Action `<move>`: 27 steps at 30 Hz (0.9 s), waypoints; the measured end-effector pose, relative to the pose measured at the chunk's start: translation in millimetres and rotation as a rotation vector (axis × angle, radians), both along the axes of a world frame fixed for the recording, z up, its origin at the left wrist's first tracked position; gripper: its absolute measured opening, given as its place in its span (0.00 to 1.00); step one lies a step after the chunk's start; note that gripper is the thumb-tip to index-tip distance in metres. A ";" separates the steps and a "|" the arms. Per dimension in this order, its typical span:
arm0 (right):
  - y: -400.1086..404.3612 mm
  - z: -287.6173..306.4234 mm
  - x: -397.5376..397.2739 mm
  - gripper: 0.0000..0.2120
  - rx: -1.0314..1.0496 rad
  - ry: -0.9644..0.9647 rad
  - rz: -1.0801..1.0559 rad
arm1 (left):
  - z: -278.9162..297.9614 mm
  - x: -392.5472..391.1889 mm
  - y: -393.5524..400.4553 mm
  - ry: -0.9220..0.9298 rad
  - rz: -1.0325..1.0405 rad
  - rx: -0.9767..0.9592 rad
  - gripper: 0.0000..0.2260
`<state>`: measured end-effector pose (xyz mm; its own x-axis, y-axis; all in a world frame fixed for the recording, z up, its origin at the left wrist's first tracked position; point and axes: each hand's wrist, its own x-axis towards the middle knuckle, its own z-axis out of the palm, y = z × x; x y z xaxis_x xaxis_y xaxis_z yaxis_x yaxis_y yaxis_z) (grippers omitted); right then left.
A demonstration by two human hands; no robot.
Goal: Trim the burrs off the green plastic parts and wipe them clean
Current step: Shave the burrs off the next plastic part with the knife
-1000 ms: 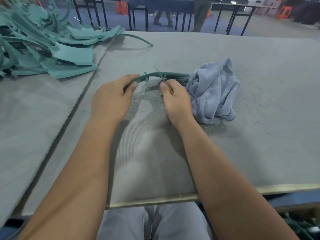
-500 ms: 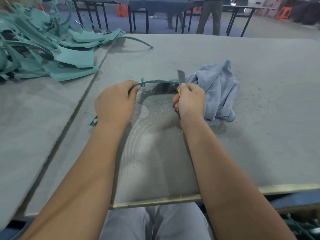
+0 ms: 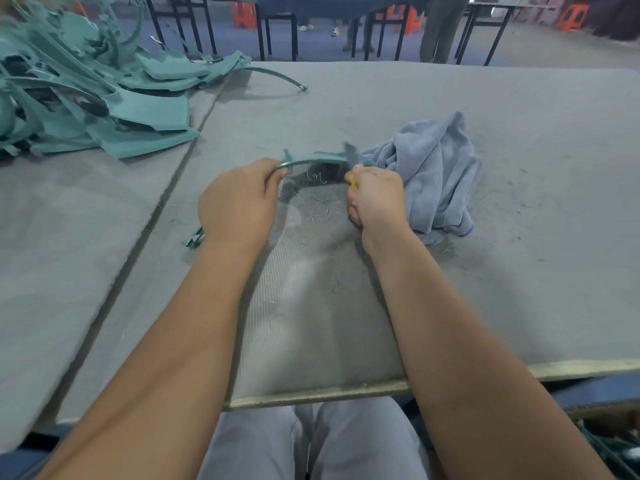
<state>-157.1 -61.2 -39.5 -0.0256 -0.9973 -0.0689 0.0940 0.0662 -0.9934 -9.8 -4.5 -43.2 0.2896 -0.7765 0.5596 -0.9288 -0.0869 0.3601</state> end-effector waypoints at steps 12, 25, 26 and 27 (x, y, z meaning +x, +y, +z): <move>4.7 -1.6 0.2 0.10 -0.098 0.096 0.066 | -1.1 -9.8 -3.9 -0.074 0.010 0.011 0.15; 10.4 2.8 -1.2 0.15 -0.097 -0.001 0.109 | -0.9 -10.3 -3.5 -0.074 0.014 0.021 0.17; 10.6 3.0 -0.9 0.15 -0.096 0.002 0.107 | -0.8 -10.3 -3.3 -0.071 0.014 0.023 0.17; 10.8 3.2 -0.8 0.15 -0.091 0.001 0.108 | -0.9 -10.4 -2.8 -0.073 0.018 0.026 0.17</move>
<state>-157.9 -50.4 -36.3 0.0820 -0.9964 0.0220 0.0906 -0.0146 -0.9958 -20.3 -7.3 -44.1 0.2626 -0.7862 0.5594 -0.9507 -0.1119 0.2891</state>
